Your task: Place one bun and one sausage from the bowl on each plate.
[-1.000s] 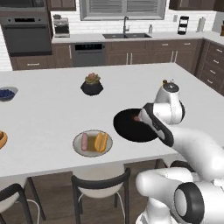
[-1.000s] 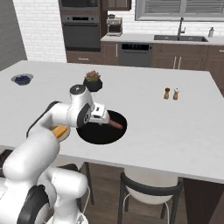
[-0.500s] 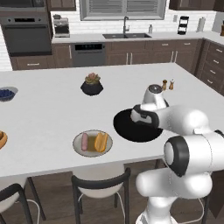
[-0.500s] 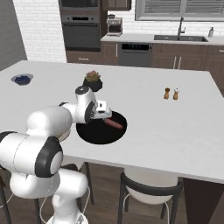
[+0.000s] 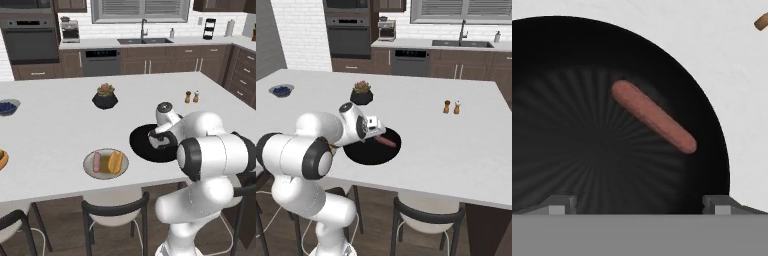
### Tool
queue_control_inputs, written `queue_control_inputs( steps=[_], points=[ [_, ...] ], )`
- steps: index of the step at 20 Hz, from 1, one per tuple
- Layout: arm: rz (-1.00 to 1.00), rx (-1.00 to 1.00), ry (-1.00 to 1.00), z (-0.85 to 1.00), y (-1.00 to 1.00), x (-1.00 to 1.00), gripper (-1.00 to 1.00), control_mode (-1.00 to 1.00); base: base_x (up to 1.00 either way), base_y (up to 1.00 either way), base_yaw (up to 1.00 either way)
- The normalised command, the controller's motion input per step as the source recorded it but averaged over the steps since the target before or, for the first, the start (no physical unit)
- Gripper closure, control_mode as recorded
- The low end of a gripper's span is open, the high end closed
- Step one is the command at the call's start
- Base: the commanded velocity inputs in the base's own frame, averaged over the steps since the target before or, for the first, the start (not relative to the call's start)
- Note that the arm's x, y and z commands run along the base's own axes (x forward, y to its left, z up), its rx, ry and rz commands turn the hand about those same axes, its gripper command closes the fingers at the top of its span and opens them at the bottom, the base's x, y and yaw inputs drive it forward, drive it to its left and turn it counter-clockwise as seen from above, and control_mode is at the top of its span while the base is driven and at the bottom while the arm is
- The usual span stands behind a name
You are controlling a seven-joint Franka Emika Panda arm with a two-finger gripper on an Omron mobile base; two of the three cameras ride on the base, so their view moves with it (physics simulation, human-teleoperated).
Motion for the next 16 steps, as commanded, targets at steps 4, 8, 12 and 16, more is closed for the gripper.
queue_control_inputs(
  steps=[4, 8, 12, 16],
  points=[
    [0.0, -0.08, 0.06, -0.04, -0.13, 0.0, -1.0, -1.0, 0.0, 0.0, 0.0],
    [0.0, -0.03, 0.09, -0.06, 0.0, 0.0, -1.0, -1.0, 0.0, 0.0, 0.0],
    [0.14, 0.0, 0.05, -0.02, 0.0, 0.05, -1.0, -1.0, 0.0, 0.0, 0.0],
    [0.24, 0.0, 0.0, 0.0, -0.15, 0.08, -1.0, -1.0, 0.0, 0.0, 0.0]
  ],
)
